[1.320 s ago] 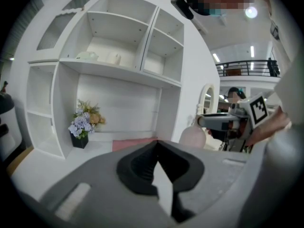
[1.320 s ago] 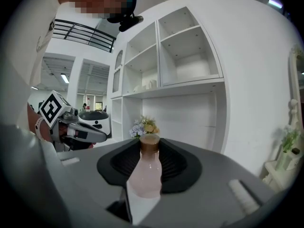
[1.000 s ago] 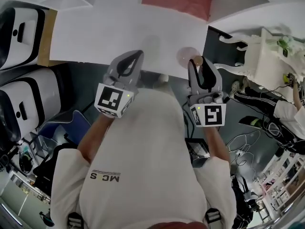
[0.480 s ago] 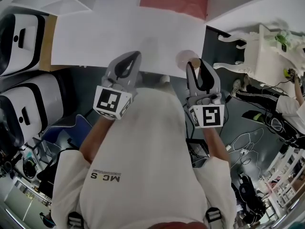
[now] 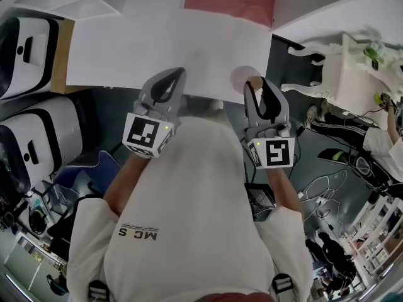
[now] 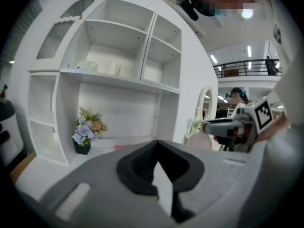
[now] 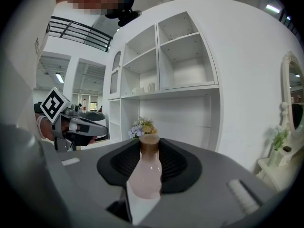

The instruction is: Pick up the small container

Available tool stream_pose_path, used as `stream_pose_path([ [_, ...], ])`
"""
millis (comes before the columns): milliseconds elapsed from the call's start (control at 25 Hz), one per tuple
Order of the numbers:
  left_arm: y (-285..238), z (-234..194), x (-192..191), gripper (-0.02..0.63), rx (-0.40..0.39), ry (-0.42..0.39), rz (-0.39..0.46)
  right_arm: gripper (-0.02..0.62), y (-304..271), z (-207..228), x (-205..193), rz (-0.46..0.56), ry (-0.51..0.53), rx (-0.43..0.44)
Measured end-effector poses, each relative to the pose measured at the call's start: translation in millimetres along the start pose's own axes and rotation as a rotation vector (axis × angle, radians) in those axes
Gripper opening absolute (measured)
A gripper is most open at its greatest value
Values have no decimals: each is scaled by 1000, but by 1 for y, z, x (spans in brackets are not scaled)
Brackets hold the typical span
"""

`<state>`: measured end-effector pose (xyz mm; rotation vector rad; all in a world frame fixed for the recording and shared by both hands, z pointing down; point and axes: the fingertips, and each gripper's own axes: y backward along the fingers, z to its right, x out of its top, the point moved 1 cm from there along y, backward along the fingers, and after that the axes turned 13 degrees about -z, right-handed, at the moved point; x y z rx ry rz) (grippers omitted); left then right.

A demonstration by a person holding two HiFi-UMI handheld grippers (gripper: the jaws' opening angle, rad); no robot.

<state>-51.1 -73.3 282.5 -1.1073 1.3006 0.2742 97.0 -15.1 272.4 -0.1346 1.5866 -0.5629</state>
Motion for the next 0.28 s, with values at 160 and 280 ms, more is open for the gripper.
stream_pose_path([
  [160,1,-2,-1,-2,6,1,-5,121,-3,-1,0,-1,-2,5],
  [280,1,-1,-2,-2,11,4,-5,121,-3,0,-2,-5,0,12],
])
